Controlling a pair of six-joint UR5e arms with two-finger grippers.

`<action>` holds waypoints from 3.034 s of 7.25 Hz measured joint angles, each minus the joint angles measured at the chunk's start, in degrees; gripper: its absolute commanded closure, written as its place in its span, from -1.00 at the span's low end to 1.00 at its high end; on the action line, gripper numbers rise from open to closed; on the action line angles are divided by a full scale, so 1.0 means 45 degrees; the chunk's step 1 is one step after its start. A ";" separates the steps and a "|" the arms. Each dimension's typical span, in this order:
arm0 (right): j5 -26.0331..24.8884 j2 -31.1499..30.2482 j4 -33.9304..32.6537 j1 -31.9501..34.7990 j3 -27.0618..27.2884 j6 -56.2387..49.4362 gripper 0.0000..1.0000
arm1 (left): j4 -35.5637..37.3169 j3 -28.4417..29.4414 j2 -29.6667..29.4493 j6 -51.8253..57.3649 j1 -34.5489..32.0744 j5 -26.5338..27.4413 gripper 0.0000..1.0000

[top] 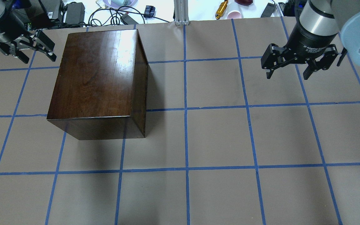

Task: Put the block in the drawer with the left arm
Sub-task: 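Move the left gripper down to the drawer's white handle and grasp it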

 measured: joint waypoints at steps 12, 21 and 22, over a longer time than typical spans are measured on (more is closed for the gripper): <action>0.0004 0.0004 0.0000 0.0000 0.0000 0.0000 -1.00 | -0.0339 -0.0724 -0.2328 0.3929 0.3124 -0.5304 -1.00; 0.0005 0.0001 0.0000 0.0000 0.0000 0.0000 -1.00 | -0.0380 -0.1209 -0.2930 0.3759 0.2809 -0.5999 -0.80; 0.0004 0.0000 0.0000 0.0000 0.0000 0.0000 -1.00 | -0.0361 -0.1209 -0.2936 0.3741 0.2743 -0.5989 -0.67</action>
